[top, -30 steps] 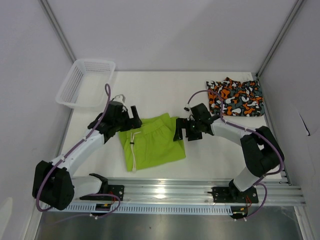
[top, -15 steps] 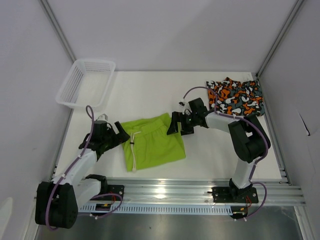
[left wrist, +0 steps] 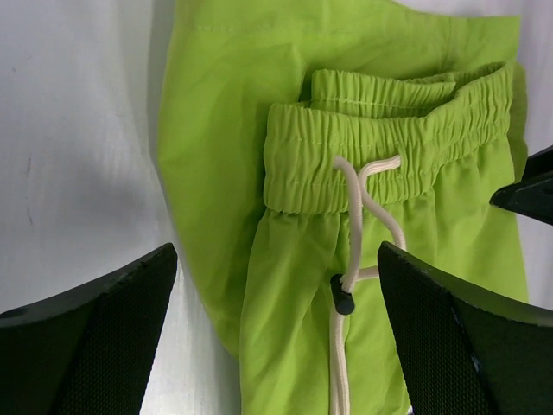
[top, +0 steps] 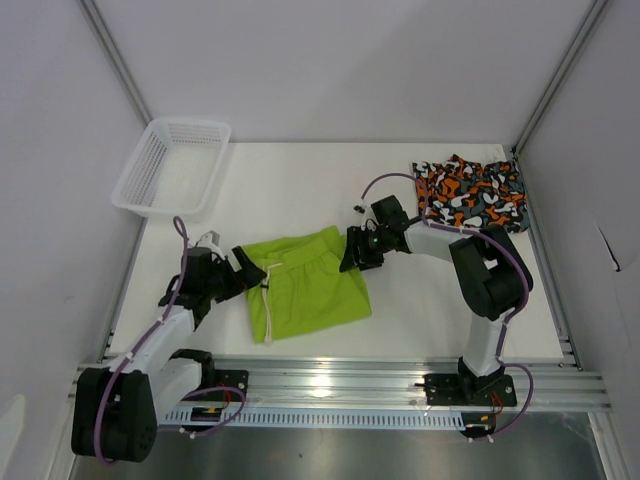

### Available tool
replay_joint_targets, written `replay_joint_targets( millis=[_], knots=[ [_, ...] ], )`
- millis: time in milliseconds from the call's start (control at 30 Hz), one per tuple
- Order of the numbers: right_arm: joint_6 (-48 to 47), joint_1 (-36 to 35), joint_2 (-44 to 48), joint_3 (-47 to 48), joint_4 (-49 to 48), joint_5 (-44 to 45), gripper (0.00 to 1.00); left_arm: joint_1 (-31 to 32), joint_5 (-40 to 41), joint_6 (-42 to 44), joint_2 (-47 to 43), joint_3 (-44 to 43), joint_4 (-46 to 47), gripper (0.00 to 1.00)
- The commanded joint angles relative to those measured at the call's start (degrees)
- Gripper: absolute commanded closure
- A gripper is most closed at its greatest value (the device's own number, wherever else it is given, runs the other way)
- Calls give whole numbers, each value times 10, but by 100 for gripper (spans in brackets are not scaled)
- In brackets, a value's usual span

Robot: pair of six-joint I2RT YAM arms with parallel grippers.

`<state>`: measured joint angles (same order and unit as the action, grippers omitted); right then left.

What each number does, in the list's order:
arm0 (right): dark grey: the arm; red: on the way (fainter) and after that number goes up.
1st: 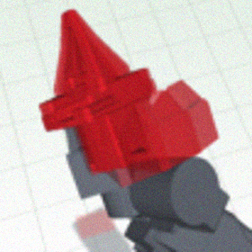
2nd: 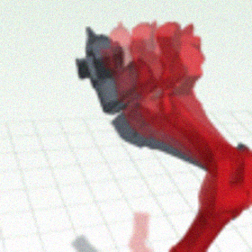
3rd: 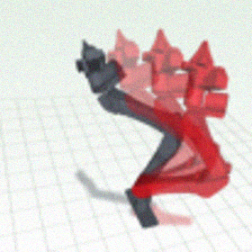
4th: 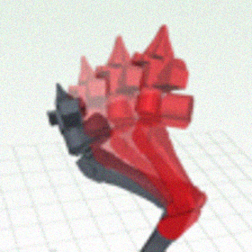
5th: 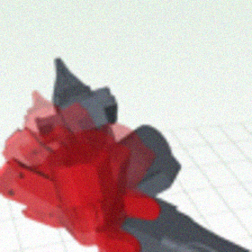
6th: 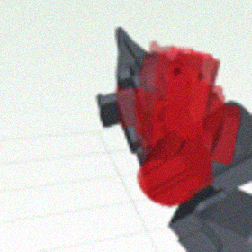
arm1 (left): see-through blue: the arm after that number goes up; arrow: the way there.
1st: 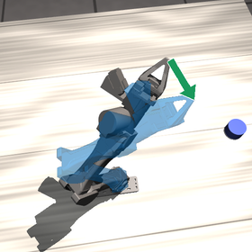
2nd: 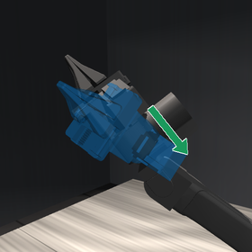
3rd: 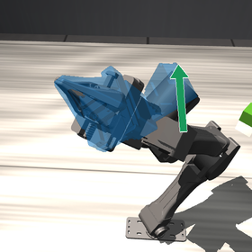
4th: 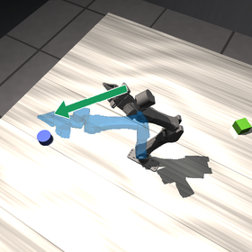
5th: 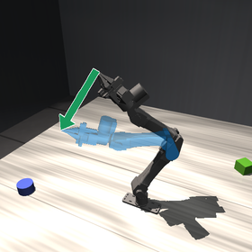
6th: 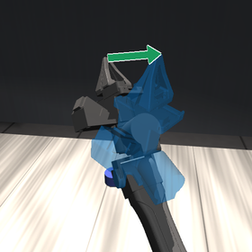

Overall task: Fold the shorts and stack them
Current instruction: Fold the shorts

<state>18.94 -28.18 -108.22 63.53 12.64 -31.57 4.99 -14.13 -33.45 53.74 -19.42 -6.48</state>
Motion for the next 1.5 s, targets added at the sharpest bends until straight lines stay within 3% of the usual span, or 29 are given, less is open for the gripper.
replay_joint_targets(
  millis=[0,367,600,767,867,1000,1067,1167,1200,1300,1467],
  knots=[
    [-15,-9,-6,19,15,23,49,-6,-27,8,22,7,39,1],
    [-11,-13,-8,26,14,29,56,-6,9,2,63,-8,8,3],
    [-1,-11,-8,27,8,34,65,-5,-40,-15,136,4,96,19],
    [6,-13,-8,27,3,36,67,-2,-9,-24,153,-4,99,27],
    [8,-15,-9,29,-1,39,68,5,2,-26,165,-12,95,35],
    [14,-16,-9,32,-2,44,76,11,12,-27,164,-15,96,63],
    [16,-17,-8,34,-1,48,79,17,16,-26,161,-17,94,64],
    [16,-22,-8,39,4,56,83,34,37,-23,155,-22,89,83],
    [16,-27,-8,44,6,64,85,41,43,-22,158,-24,84,94],
    [14,-42,-7,55,19,84,89,65,66,-22,169,-51,71,100],
    [7,-59,-1,64,34,114,100,96,92,-24,175,-74,48,100]
  ],
)
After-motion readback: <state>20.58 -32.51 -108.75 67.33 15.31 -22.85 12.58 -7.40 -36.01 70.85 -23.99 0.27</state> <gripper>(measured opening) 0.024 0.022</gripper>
